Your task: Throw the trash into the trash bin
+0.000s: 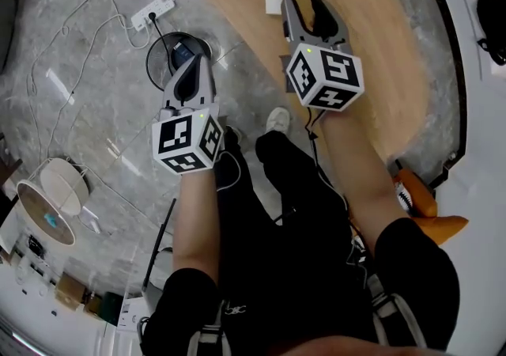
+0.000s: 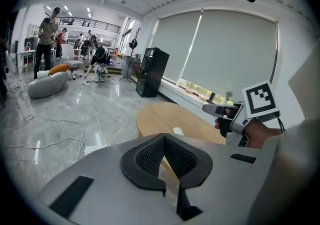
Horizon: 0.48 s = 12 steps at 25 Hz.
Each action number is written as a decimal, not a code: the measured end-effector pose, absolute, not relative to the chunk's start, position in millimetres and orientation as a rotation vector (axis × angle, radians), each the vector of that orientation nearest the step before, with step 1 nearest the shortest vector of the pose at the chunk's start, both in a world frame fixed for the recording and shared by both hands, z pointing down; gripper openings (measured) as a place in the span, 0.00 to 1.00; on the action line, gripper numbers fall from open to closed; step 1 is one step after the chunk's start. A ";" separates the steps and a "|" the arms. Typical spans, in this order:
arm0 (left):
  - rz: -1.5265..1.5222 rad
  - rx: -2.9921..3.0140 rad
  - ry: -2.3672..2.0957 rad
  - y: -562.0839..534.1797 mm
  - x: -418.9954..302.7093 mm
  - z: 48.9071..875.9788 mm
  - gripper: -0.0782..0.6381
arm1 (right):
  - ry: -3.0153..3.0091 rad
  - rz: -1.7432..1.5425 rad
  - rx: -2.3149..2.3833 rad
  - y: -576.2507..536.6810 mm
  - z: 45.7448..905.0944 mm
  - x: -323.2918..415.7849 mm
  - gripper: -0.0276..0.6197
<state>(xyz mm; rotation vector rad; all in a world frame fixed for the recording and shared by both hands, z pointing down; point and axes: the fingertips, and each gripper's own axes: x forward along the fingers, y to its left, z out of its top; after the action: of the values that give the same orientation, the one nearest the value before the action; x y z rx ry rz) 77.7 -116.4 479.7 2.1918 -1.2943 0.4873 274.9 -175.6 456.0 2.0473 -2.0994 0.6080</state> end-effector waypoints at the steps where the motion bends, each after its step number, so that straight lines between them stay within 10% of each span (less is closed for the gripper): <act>1: 0.488 2.188 -1.297 -116.8 76.8 481.0 0.13 | -2.085 0.618 2.027 -181.5 466.5 272.6 0.30; 12: 0.513 2.119 -1.362 -120.3 38.2 503.9 0.13 | -1.830 0.782 1.894 -217.7 590.1 268.7 0.32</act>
<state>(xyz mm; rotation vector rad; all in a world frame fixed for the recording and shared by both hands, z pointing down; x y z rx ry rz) 38.2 -120.3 503.9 2.1188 -1.3619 0.5126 268.7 -217.7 590.1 1.8942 -1.8297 0.7817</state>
